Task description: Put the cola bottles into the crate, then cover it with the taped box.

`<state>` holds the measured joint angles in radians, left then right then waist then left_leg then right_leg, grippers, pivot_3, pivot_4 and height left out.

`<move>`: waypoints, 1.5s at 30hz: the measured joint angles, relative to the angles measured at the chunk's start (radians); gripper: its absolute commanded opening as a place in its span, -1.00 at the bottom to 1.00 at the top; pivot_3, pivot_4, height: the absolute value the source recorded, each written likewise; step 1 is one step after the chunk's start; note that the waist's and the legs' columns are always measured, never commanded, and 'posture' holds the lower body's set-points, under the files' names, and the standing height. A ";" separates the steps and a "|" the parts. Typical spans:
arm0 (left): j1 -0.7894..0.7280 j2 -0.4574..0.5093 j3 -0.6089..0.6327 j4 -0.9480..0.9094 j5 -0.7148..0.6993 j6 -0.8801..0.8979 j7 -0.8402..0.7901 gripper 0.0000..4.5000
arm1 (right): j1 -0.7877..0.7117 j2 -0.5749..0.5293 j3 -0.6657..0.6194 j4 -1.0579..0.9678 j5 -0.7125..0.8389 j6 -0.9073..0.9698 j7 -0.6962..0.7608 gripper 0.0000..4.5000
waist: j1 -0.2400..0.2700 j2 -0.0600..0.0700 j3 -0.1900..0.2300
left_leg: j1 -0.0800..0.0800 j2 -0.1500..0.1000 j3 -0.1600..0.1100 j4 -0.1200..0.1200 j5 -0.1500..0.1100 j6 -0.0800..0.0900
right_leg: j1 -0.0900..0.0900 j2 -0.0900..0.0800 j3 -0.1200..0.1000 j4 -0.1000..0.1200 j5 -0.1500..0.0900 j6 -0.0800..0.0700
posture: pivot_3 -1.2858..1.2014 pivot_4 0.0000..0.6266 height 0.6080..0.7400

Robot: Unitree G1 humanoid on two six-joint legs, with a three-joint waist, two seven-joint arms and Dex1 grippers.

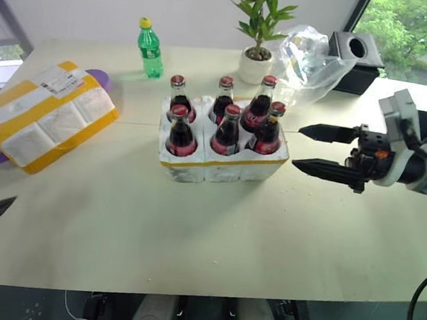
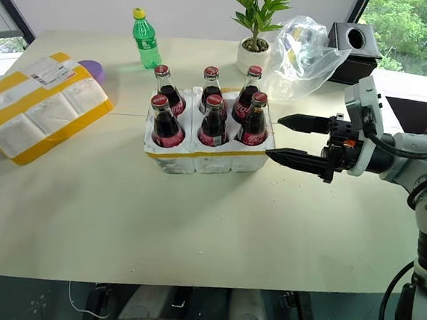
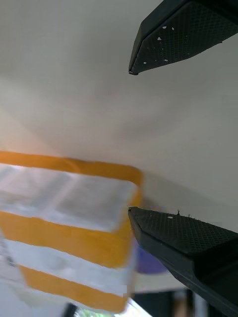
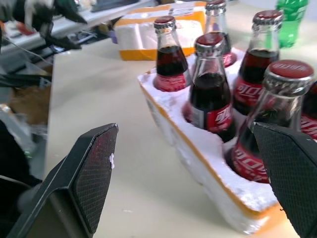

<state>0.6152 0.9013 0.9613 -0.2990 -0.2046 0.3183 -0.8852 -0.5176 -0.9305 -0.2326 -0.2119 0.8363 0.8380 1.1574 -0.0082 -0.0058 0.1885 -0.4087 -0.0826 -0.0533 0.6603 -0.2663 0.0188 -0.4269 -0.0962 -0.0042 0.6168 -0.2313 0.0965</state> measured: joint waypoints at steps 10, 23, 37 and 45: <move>-0.314 0.063 -0.315 0.468 0.366 -0.291 0.373 1.00 | -0.096 0.007 -0.025 -0.080 0.197 0.079 0.007 0.97 | 0.022 -0.001 -0.001 | -0.001 0.001 0.001 -0.003 -0.001 0.001 | -0.002 0.000 0.000 -0.002 0.001 0.000 | 0.03 -0.52 1.00; -0.741 0.125 -0.721 0.899 0.572 -0.462 0.593 1.00 | -0.100 0.009 -0.082 -0.116 0.299 0.109 -0.117 0.97 | 0.017 -0.002 -0.001 | -0.002 0.001 0.009 -0.012 0.001 0.003 | -0.012 -0.002 0.000 0.002 0.005 0.004 | 0.03 -0.52 1.00; -0.936 0.130 -0.855 1.104 0.585 -0.501 0.650 -0.35 | -0.069 0.000 -0.126 -0.108 0.326 0.116 -0.169 1.00 | 0.021 -0.003 -0.002 | -0.001 0.001 0.013 -0.008 0.001 0.004 | -0.013 -0.003 0.000 0.007 0.006 0.005 | 0.03 -0.52 1.00; -0.923 0.169 -0.854 1.099 0.583 -0.504 0.680 -0.81 | -0.029 -0.014 -0.111 -0.107 0.243 0.075 -0.176 1.00 | 0.018 -0.004 -0.002 | 0.000 0.002 0.020 -0.006 0.001 0.004 | -0.015 -0.006 0.000 0.013 0.006 0.005 | 0.03 -0.52 1.00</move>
<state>-0.3078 1.0703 0.1075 0.8005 0.3785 -0.1852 -0.2049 -0.5468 -0.9441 -0.3435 -0.3185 1.0792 0.9131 0.9812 0.0095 -0.0097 0.1862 -0.4084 -0.0806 -0.0335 0.6538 -0.2653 0.0229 -0.4419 -0.1019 -0.0040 0.6293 -0.2250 0.1014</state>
